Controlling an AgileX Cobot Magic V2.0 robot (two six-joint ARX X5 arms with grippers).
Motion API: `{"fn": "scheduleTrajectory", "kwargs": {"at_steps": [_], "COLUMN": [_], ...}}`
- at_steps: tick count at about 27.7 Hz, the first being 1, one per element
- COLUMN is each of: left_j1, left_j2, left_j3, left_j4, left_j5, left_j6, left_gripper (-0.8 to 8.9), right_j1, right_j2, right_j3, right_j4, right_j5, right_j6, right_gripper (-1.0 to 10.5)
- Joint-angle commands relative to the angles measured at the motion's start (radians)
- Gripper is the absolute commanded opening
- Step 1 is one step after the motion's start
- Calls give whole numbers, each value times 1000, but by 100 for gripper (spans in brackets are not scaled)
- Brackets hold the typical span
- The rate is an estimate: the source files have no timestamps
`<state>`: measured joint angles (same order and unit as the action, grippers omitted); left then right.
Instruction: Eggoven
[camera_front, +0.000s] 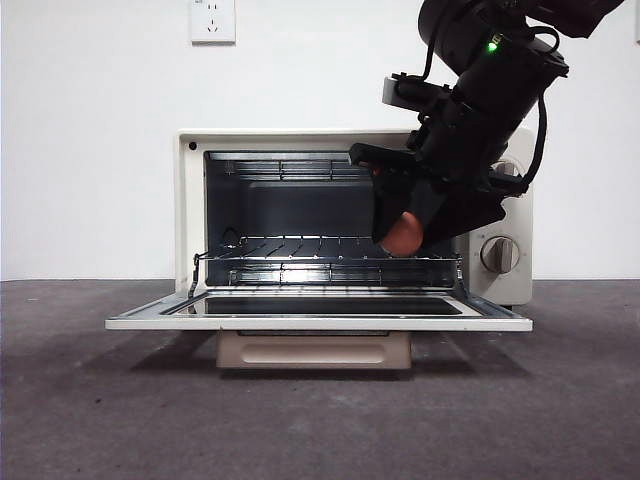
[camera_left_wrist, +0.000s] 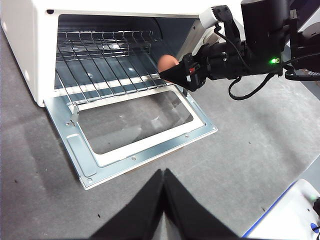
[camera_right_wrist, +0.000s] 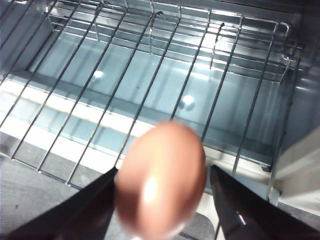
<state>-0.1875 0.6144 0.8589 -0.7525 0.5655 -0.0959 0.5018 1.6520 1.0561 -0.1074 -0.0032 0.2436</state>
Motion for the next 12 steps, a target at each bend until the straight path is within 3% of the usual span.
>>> {"fn": "scheduleTrajectory", "kwargs": {"at_steps": [1, 12], "left_j1": [-1, -1], "left_j2": [6, 6], "left_j3": [7, 7], "left_j4": [12, 12], "left_j5": [4, 4], "left_j6": [-2, -2], "left_gripper": [6, 6], "right_j1": [5, 6], "right_j2": [21, -3], "right_j3": [17, 23], "right_j4": [10, 7], "right_j5": [4, 3], "right_j6": [11, 11], "right_gripper": [296, 297]}}
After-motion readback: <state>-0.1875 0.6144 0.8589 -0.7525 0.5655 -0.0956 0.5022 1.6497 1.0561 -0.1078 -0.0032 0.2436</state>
